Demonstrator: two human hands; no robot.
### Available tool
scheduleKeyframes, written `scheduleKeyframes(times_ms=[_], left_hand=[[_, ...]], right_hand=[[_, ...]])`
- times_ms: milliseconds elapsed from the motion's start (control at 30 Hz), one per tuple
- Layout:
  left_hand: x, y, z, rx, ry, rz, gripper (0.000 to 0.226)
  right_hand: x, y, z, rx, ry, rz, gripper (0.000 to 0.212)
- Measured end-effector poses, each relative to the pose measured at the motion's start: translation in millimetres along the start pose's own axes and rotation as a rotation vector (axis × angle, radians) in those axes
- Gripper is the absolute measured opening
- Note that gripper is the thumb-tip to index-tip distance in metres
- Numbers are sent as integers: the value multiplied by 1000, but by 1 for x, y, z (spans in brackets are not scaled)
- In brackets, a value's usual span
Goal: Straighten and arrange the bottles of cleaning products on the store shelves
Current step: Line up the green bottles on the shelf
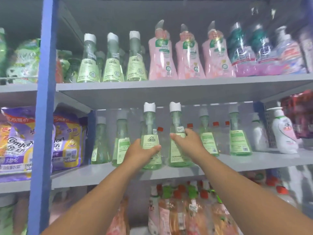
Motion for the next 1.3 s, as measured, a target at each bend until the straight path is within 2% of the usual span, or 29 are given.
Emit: scheduleKeyframes(times_ms=[67,100,233,300,367,400,467,567,667,700,767,833,900,933,1000,1033,1133,1200,1233,1300], left_hand=[[5,-12,10,37,-14,27,42],[8,-17,14,60,-33,61,43],[14,-34,40,181,-41,207,59],[17,-43,52,220,-5,260,75],[21,-56,65,201,15,317,103],[24,-64,69,197,30,334,115],[27,-78,74,219,54,344,120],[27,-90,79,240,51,324,111],[21,-73,80,357,-72,394,78],[17,-58,79,349,-88,370,68],[17,-15,90,185,-91,186,48],[25,36,109,-59,-99,-1,31],[39,85,133,-234,-62,-96,27],[50,103,144,-273,-21,-138,23],[70,123,162,-315,77,-210,12],[78,126,170,-347,122,-210,13],[95,122,197,-392,197,-57,28],[99,108,217,-291,242,79,37],[97,101,225,-218,252,158,42],[92,93,234,-172,214,302,51]], right_hand=[[-5,-7,12,15,-27,-69,60],[-5,-8,17,26,-35,-106,62],[-16,-14,32,38,-28,-211,54],[-23,-18,41,10,-22,-275,68],[-26,-20,47,3,-36,-303,77],[-29,-21,52,-3,-43,-307,76],[-35,-21,63,5,-35,-342,64],[-42,-24,73,19,-32,-413,62],[-39,-28,79,27,-63,-505,68],[-38,-28,80,18,-78,-543,66],[-26,-27,74,10,-67,-658,65],[-9,-29,65,-107,39,-732,76],[16,-41,45,-359,190,-477,71],[34,-53,32,-367,290,-386,62],[63,-87,14,-160,338,-280,50],[74,-107,9,-31,304,-274,51],[98,-158,8,249,192,-398,74],[100,-181,13,337,128,-412,80],[98,-190,17,356,102,-395,78],[93,-205,24,391,59,-361,72]])
Point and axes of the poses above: each hand's wrist, its own z-axis towards the middle knuckle, its own y-axis out of the back of the hand, x = y × z, the point moved 2 cm from there along z, towards the middle knuckle, and after that the axes turned 12 degrees about -x, right-handed, at the moved point
